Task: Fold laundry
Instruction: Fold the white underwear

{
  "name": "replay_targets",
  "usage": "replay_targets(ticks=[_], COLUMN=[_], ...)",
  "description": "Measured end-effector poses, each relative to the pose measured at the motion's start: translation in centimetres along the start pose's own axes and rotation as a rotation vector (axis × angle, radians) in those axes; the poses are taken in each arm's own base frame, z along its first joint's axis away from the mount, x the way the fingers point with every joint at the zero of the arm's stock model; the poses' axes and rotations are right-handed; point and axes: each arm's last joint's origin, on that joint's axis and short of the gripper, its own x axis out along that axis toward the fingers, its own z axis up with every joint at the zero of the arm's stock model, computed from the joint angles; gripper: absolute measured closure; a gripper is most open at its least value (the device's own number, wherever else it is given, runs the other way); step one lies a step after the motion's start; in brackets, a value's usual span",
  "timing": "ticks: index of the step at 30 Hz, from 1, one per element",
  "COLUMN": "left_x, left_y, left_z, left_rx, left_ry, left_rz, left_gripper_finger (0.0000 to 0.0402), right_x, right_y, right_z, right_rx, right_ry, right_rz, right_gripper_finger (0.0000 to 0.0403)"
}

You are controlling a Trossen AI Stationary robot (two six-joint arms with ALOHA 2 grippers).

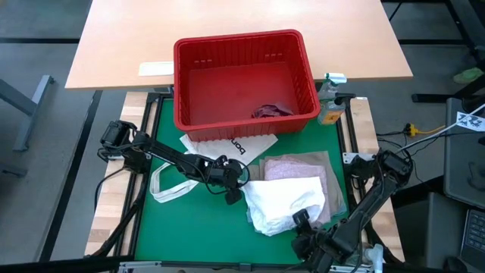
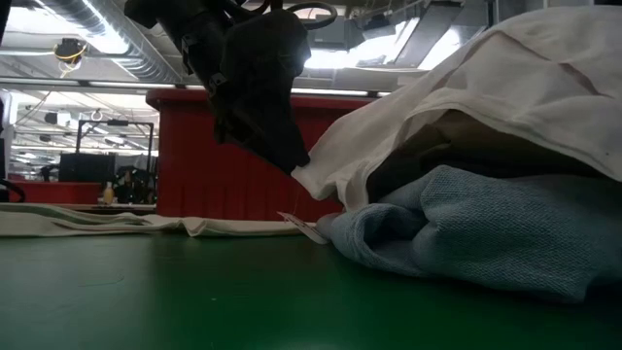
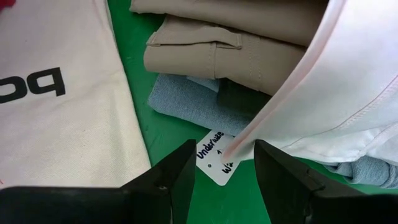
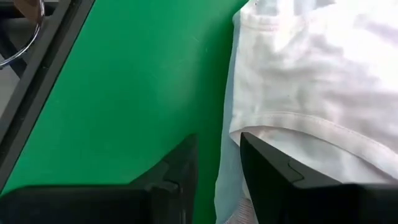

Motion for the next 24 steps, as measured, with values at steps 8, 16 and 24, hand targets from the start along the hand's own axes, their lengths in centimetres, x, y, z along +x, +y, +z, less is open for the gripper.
replay_targets(ticks=[8,16,24], left_x=[0.0,0.0,0.0], left_y=[0.0,0.0,0.0], left_z=[0.0,0.0,0.0], left_rx=[0.000,-0.001,0.000], left_ry=[0.000,-0.003,-0.005], left_rz=[0.000,-0.002,-0.003], left_gripper_finger=[0.0246,0.0247,0.0247], right_x=[1.2,2.0,2.6], right_y=[-1.0,-3.0,-3.3], right_z=[-0.4,0.2,0.7], right_rx=[0.087,0.198,0.230], right_ry=[0.042,0.063,0.088], right_rz=[-0.007,-0.011,0.084], right_gripper_finger=[0.0283,0.0283,0.0283])
